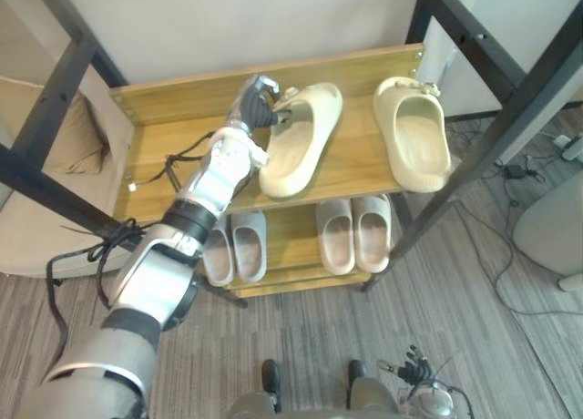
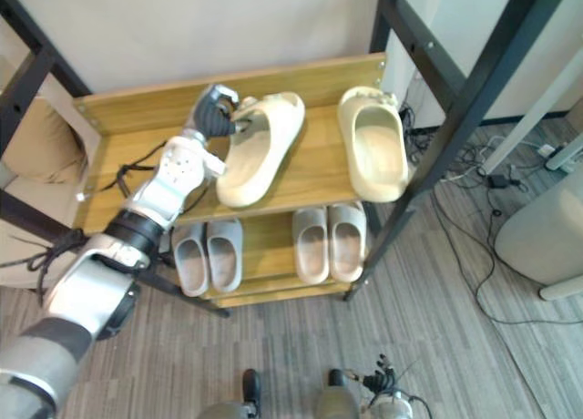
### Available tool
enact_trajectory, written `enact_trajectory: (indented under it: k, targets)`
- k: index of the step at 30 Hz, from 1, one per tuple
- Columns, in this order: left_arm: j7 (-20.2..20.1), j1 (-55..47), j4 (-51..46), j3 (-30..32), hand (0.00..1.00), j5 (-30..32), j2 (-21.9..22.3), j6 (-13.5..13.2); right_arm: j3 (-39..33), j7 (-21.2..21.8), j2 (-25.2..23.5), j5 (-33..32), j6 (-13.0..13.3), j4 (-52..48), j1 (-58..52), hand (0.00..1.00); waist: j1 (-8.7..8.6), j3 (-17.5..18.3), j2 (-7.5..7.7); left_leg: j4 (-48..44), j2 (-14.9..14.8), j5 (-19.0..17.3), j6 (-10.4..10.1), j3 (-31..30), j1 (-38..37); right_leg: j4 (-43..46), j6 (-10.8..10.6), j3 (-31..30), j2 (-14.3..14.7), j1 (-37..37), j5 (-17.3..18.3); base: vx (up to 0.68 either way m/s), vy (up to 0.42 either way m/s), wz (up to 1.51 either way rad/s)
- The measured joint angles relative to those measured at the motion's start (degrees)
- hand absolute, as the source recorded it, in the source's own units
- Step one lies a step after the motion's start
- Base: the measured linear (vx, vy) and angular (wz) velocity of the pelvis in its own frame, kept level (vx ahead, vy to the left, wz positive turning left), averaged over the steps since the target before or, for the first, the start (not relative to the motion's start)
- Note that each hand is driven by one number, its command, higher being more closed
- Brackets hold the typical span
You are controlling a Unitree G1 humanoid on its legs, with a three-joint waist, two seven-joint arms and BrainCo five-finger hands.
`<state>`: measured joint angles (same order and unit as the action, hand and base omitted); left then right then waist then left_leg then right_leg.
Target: Organize the slippers on the shoe rack
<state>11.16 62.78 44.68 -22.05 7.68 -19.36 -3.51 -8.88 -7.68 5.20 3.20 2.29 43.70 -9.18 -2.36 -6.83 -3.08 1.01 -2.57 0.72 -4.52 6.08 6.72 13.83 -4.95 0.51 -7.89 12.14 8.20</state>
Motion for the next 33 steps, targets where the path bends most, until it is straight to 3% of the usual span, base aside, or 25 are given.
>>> enact_trajectory:
  k: [16, 23, 33]
  targets:
    - [1.12, 1.42, 1.14, 2.71, 0.0, -0.2, 3.91, 0.1, -0.07, -0.09, -0.01, -1.1, 0.21, 0.05, 0.16, 0.0, -0.18, -0.38, -0.61, 0.0, 0.04, 0.21, 0.23, 0.84, -0.71, -0.32, -0.26, -0.33, -0.31, -0.77, -0.39, 0.0, -0.005, -0.01]
    - [2.01, 0.84, 0.82, 3.8, 0.0, -3.42, 5.49, 0.08, -0.03, -0.03, 0.05, -1.07, 0.29, 0.47, 0.31, 0.0, -0.02, -0.54, -0.96, 0.0, 0.2, 0.65, 0.38, -0.7, -0.99, -1.1, -0.46, 1.43, -0.74, -2.31, -0.67, -0.02, -0.004, 0.13]
    - [4.69, -12.29, -18.82, 5.39, 0.0, -9.63, 5.51, -1.14, -0.01, -0.08, 0.32, -0.97, -0.04, 2.55, 1.4, 0.0, 0.62, -0.64, -1.24, 0.0, 0.5, 1.03, 0.41, -3.34, -1.45, -1.74, -0.46, 3.87, -1.12, -4.47, -0.64, 0.0, -0.005, 0.12]
